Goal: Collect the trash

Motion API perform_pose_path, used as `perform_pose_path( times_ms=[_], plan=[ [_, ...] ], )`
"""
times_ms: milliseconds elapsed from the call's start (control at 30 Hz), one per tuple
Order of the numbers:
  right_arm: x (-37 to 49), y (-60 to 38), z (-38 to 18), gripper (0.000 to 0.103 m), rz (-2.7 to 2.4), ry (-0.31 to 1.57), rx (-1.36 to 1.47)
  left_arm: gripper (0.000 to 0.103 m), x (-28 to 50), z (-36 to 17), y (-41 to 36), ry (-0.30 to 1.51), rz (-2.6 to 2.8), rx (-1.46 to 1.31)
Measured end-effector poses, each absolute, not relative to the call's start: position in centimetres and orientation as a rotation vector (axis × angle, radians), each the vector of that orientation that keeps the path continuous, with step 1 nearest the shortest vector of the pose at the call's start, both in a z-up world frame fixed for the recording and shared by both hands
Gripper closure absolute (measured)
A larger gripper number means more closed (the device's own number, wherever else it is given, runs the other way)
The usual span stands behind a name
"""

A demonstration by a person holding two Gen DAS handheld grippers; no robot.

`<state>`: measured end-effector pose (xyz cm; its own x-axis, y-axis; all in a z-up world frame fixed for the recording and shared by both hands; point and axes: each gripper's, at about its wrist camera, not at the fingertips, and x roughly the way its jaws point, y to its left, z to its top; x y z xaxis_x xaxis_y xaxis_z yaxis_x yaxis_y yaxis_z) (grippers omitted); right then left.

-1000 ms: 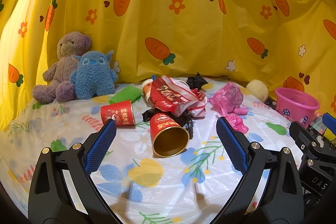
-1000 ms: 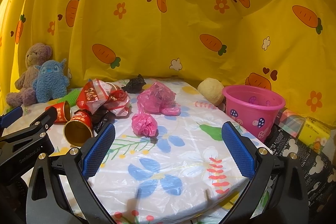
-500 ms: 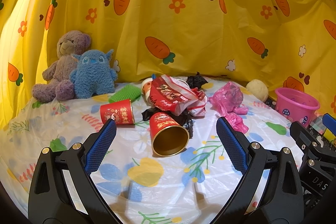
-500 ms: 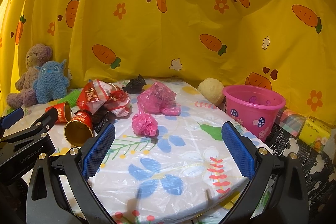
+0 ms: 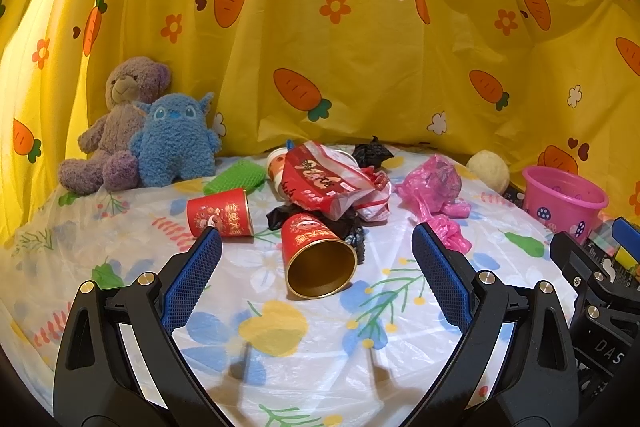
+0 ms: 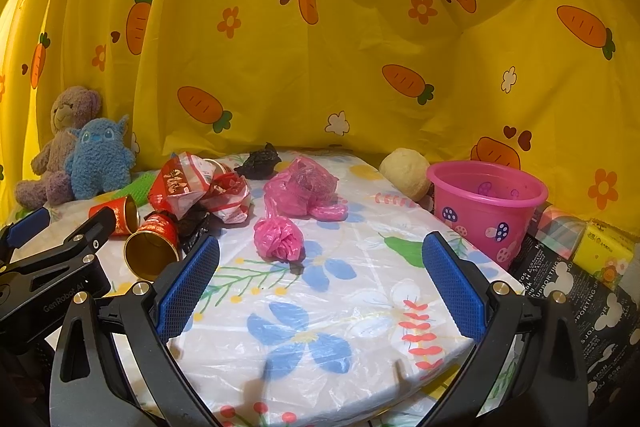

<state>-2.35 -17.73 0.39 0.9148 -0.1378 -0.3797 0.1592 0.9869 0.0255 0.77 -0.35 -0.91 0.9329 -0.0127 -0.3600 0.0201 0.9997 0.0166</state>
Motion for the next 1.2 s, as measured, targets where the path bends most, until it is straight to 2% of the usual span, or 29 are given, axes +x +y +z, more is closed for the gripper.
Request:
perform_pose_path(
  times_ms=[1200],
  plan=[
    [-0.5,-18.2,-0.3,0.005,-0.135,0.410,0.085,0.009,2.2,-1.0,-0.7,0.373,-0.019,0.023]
  ],
)
